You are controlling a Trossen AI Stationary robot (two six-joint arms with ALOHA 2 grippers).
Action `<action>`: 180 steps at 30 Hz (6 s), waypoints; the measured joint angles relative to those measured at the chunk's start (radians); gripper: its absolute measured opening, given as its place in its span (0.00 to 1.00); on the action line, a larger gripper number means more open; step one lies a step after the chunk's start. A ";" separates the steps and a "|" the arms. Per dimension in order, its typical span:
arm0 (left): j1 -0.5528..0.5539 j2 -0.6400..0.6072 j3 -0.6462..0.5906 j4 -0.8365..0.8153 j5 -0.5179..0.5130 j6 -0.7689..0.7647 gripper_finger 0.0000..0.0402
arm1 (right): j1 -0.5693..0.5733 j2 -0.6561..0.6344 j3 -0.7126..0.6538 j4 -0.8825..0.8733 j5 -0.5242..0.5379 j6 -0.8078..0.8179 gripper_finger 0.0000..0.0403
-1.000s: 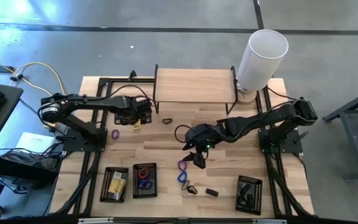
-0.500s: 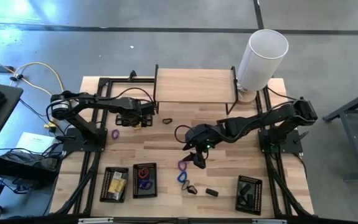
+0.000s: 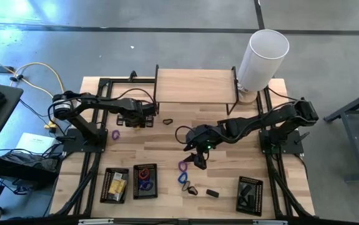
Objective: Pick & Place Office Desk Supplies
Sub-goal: Put the crayon box into the left black basket, then put the violet spring key chain into the middle black basket
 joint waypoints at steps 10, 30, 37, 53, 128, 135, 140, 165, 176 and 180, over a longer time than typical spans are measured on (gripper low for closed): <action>-0.037 -0.051 -0.004 -0.088 -0.021 0.036 0.32 | 0.000 0.000 0.000 -0.002 -0.003 0.000 0.58; -0.637 -0.679 0.009 -0.134 0.098 -0.376 0.31 | -0.003 0.000 0.000 0.023 0.002 -0.033 0.58; -0.932 -0.660 0.059 -0.030 -0.136 -0.474 0.31 | 0.000 0.000 0.000 0.023 -0.003 -0.034 0.58; -1.220 -0.309 0.364 -0.313 0.004 -0.878 0.31 | 0.055 0.000 0.000 0.022 0.001 -0.052 0.58; -1.321 -0.069 0.387 -0.450 0.023 -0.882 0.55 | 0.213 -0.006 0.000 0.054 0.158 -0.002 0.58; -1.318 -0.180 0.387 -0.427 -0.328 -0.827 0.55 | 0.195 -0.011 0.002 -0.015 0.230 0.043 0.58; -1.313 -0.233 0.387 -0.382 -0.510 -0.688 0.55 | 0.139 0.039 -0.001 -0.109 0.277 0.165 0.58; -1.327 -0.310 0.387 -0.346 -0.660 -0.365 0.55 | 0.097 0.373 0.001 0.092 0.363 -0.039 0.58; -1.351 -0.310 0.387 -0.346 -0.659 -0.359 0.55 | 0.098 0.422 0.002 0.097 0.366 -0.136 0.58; -1.350 -0.310 0.387 -0.346 -0.659 -0.359 0.55 | 0.096 0.432 0.003 0.069 0.365 -0.139 0.58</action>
